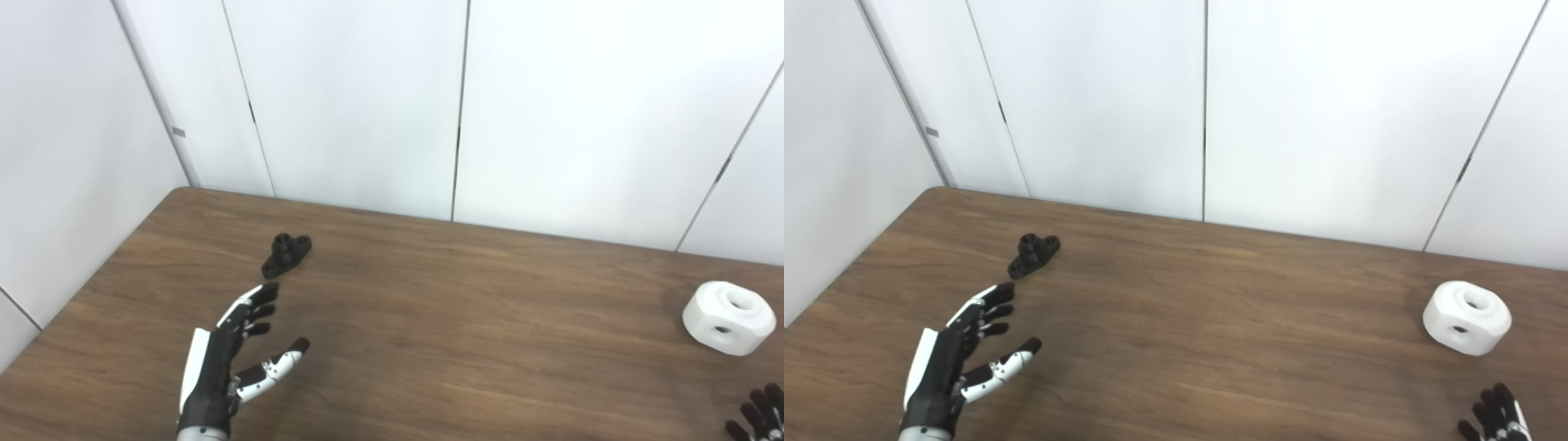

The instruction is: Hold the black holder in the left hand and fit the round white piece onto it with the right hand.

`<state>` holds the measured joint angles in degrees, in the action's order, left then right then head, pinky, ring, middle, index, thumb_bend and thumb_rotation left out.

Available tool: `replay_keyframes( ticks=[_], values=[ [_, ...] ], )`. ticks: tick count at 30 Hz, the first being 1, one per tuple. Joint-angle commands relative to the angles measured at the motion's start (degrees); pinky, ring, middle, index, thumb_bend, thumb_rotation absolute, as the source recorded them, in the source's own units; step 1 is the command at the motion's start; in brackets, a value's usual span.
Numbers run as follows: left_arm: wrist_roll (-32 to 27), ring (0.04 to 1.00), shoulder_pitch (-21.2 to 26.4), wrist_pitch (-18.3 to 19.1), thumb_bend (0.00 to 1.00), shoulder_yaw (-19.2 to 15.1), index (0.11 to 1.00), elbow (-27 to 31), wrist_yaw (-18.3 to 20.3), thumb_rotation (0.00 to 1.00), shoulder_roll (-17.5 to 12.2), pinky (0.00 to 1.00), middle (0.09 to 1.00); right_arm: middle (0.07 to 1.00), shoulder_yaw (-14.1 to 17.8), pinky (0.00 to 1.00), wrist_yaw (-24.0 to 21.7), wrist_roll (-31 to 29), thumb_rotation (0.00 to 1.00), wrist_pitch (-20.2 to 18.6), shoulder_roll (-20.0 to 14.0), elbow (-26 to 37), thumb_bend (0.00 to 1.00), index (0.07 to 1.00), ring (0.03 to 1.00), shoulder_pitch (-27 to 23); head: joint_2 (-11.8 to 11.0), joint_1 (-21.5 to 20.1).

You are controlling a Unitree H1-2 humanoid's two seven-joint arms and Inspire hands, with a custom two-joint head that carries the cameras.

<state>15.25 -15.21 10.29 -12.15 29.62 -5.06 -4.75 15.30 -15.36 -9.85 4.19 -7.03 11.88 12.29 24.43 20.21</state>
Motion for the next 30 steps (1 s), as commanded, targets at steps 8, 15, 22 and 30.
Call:
replay_keyframes(
  ticks=[8, 15, 22, 30],
  values=[
    [8.2, 0.927, 4.6, 2.9, 0.72, -0.9, 0.867, -3.1, -1.7, 0.2, -3.2, 0.91, 0.926, 0.982, -0.4, 1.0, 0.2, -0.5, 1.0, 0.6, -2.0, 0.9, 0.59, 1.0, 0.977, 4.9, 0.3, -0.6],
    [15.5, 0.964, 7.9, 6.1, 0.75, 0.4, 0.868, -5.2, -1.8, 0.26, -6.6, 0.92, 0.953, 0.964, -1.6, 1.0, 1.4, -1.4, 1.0, -0.8, -2.6, 1.9, 0.59, 1.0, 0.969, 5.5, 0.5, -0.7],
    [20.8, 0.969, 12.3, 7.8, 0.81, 1.1, 0.865, -10.2, -2.1, 0.34, -9.5, 0.9, 0.952, 0.954, -2.7, 1.0, 2.1, -1.4, 1.0, -0.1, -3.3, 2.4, 0.57, 1.0, 0.961, 6.0, 1.0, -1.1],
    [23.6, 0.958, 18.3, 9.6, 0.84, 3.6, 0.864, -16.8, -1.6, 0.44, -12.9, 1.0, 0.946, 0.952, -3.7, 1.0, 3.3, -1.5, 1.0, -0.3, -3.8, 2.9, 0.56, 0.995, 0.955, 6.4, 1.2, -1.4]
  ],
)
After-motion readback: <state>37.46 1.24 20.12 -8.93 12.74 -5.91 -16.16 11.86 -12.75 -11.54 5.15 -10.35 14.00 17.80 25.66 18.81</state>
